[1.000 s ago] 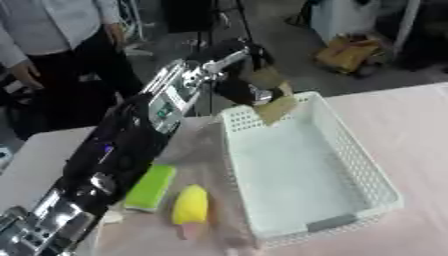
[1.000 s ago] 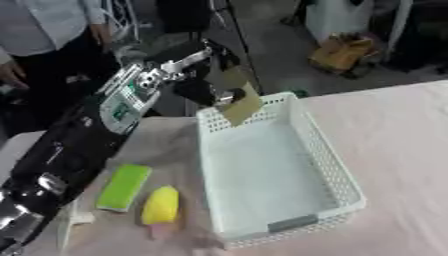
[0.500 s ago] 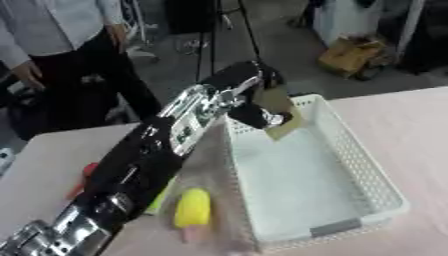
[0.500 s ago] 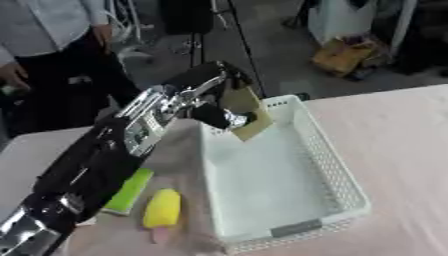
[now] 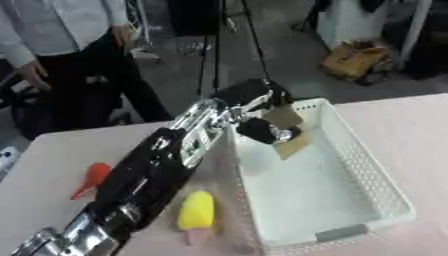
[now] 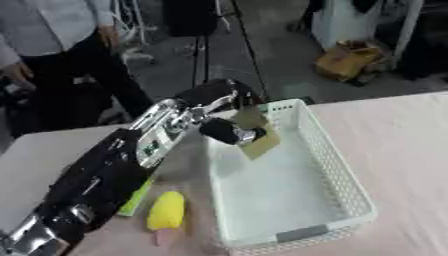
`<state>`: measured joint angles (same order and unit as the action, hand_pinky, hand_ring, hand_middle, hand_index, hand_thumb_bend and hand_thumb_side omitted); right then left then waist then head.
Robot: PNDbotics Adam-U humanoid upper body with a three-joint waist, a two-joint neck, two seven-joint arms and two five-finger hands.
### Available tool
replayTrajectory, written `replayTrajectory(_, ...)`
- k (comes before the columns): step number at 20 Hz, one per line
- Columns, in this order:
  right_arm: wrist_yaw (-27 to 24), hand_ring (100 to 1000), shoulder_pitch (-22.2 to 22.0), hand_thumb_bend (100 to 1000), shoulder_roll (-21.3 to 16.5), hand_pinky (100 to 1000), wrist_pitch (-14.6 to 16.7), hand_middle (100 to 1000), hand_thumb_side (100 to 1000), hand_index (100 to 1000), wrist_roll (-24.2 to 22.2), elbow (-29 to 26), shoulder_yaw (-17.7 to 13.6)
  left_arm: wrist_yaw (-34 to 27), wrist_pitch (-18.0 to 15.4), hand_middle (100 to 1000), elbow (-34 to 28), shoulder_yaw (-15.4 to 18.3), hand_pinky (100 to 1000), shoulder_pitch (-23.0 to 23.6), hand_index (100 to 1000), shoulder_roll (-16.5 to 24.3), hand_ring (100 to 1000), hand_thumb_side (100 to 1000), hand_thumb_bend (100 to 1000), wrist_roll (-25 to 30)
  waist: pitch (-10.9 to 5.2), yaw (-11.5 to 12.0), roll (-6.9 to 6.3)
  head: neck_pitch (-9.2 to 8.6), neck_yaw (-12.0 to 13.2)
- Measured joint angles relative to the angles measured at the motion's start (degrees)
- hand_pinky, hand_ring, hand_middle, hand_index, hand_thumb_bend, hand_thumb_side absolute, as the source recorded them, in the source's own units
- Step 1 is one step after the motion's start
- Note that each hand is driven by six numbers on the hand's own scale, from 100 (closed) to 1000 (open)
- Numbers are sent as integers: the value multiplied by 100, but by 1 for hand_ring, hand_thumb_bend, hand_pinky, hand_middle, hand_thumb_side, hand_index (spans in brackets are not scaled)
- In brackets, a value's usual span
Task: Pick up objects on the table and place them in the box.
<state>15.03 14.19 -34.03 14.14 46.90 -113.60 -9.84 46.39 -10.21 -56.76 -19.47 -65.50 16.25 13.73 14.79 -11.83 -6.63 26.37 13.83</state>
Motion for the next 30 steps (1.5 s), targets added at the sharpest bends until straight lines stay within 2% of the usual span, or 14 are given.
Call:
replayTrajectory(1, 0, 825, 0, 100, 0, 822, 1, 674, 1000, 596, 1, 0, 0, 21, -34, 737, 10, -8, 687, 3, 872, -13, 760, 649, 195, 38, 2, -4, 10, -6, 10)
replayTrajectory(2, 0, 825, 0, 100, 0, 822, 2, 674, 1000, 596, 2, 0, 0, 45, -64, 804, 22, -9, 748, 5, 932, -14, 830, 711, 203, 75, 2, -7, 14, -18, 22)
replayTrajectory(6, 0, 825, 0, 100, 2, 822, 3, 674, 1000, 596, 3, 0, 0, 100, -221, 865, 39, -17, 816, 31, 991, -35, 887, 760, 223, 325, 13, -7, 25, -24, 55)
replayTrajectory(11, 0, 825, -5, 100, 21, 823, 10, 674, 1000, 595, 10, 0, 0, 108, -337, 914, 52, -28, 897, 48, 1000, -62, 937, 825, 229, 493, 29, -10, 66, -24, 86)
replayTrajectory(12, 0, 825, -7, 100, 30, 823, 12, 674, 1000, 595, 12, 0, 0, 106, -347, 922, 40, -29, 921, 48, 1000, -62, 946, 861, 247, 494, 29, -5, 74, -24, 88)
replayTrajectory(15, 1, 825, -31, 100, 50, 823, 21, 675, 1000, 595, 22, 0, -3, 112, -420, 914, -169, -51, 925, 48, 1000, -50, 941, 862, 265, 405, 29, 61, 91, -24, 83)
replayTrajectory(17, 4, 825, -78, 100, 51, 823, 22, 675, 1000, 595, 30, 0, -10, 109, -470, 913, -522, -97, 922, 68, 1000, 42, 935, 855, 309, 204, 25, 137, 99, -24, 59)
replayTrajectory(20, 29, 825, -169, 100, 50, 823, 8, 674, 1000, 595, 59, 0, -39, -170, -372, 884, -1475, -163, 914, 350, 1000, 318, 904, 853, 328, -380, 0, 291, 99, -24, -68)
replayTrajectory(22, 46, 825, -206, 100, 50, 823, 9, 674, 1000, 595, 83, 0, -49, -662, -204, 864, -2159, -209, 914, 586, 1000, 503, 883, 859, 348, -813, -13, 347, 99, -24, -173)
replayTrajectory(25, 59, 825, -218, 100, 48, 823, -2, 674, 1000, 595, 106, 0, -70, -1461, -8, 882, -3181, -245, 922, 928, 1000, 786, 898, 876, 382, -1320, -17, 467, 99, -25, -421)
replayTrajectory(26, 61, 825, -219, 100, 48, 823, -2, 674, 1000, 595, 107, 0, -70, -1687, 31, 882, -3509, -254, 922, 1039, 1000, 899, 898, 876, 382, -1434, -22, 488, 104, -25, -493)
replayTrajectory(27, 67, 825, -224, 100, 47, 823, -3, 674, 1000, 595, 107, 0, -70, -1889, 60, 886, -3800, -255, 937, 1136, 1000, 994, 904, 927, 390, -1523, -28, 495, 108, -25, -558)
replayTrajectory(30, 89, 825, -243, 100, 46, 823, -6, 674, 1000, 595, 111, 0, -71, -2484, 54, 884, -4557, -229, 942, 1428, 1000, 1171, 903, 952, 372, -1738, -31, 551, 116, -25, -702)
